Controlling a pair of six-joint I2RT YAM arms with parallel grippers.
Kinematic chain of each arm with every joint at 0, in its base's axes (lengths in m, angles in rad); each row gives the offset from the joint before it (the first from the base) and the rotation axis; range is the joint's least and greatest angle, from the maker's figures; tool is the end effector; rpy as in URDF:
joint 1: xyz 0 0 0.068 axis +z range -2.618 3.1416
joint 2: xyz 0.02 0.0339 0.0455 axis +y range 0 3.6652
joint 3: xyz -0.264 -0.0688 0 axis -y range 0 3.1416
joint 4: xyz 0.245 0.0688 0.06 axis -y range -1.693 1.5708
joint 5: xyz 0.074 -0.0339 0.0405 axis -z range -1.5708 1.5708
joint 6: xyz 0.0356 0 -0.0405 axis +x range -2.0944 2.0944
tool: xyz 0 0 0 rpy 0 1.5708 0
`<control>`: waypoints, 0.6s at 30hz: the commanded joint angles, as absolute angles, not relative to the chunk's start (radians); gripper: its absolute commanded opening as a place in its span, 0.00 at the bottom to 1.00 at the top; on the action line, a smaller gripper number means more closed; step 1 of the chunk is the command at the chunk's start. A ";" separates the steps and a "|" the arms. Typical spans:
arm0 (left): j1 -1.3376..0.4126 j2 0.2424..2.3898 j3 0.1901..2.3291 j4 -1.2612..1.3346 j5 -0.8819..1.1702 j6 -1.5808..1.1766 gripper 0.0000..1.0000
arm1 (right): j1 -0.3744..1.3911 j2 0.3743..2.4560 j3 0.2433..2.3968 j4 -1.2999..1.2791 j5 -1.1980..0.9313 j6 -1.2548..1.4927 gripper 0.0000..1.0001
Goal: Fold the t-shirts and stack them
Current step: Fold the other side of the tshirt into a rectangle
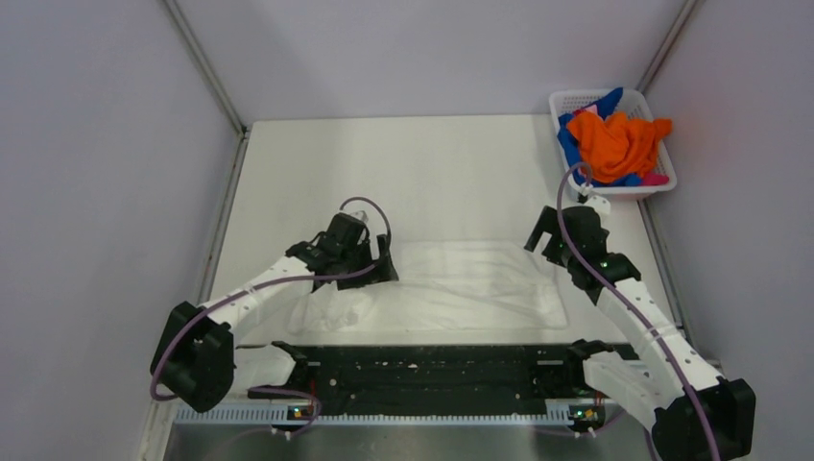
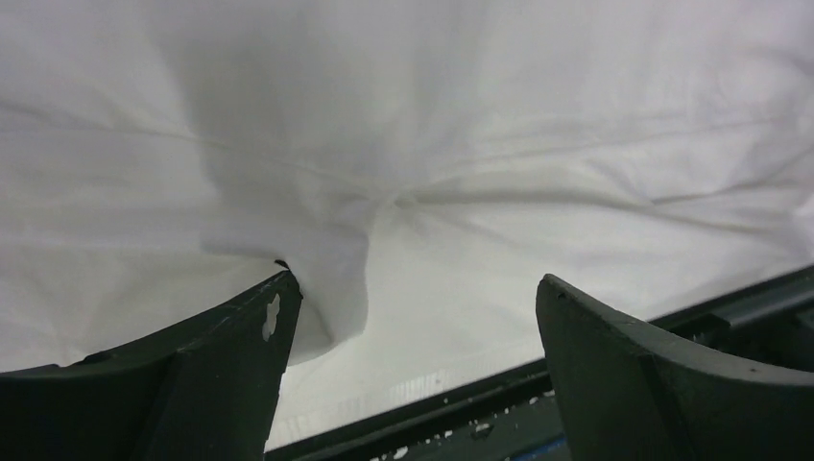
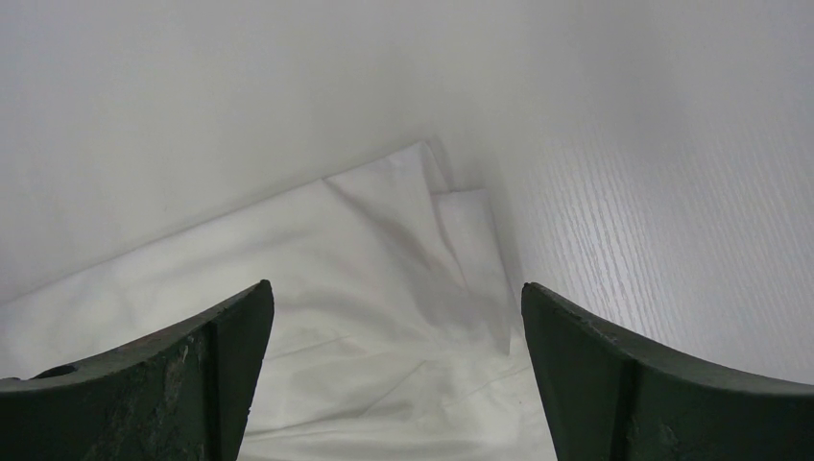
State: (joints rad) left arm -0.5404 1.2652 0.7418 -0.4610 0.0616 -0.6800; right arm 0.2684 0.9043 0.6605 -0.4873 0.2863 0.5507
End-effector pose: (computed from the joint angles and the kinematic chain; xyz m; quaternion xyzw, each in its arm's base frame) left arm 0.2076 -0.1271 0.2035 -0.0579 0.9552 -0.1897 0.2199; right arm 0.1854 0.0406 0.2479 0.1847 0.8866 0.0412 0.4220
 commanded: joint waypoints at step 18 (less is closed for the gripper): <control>-0.739 1.291 0.773 -0.422 0.218 -0.689 0.98 | 0.279 0.869 0.650 -0.467 0.291 0.539 0.99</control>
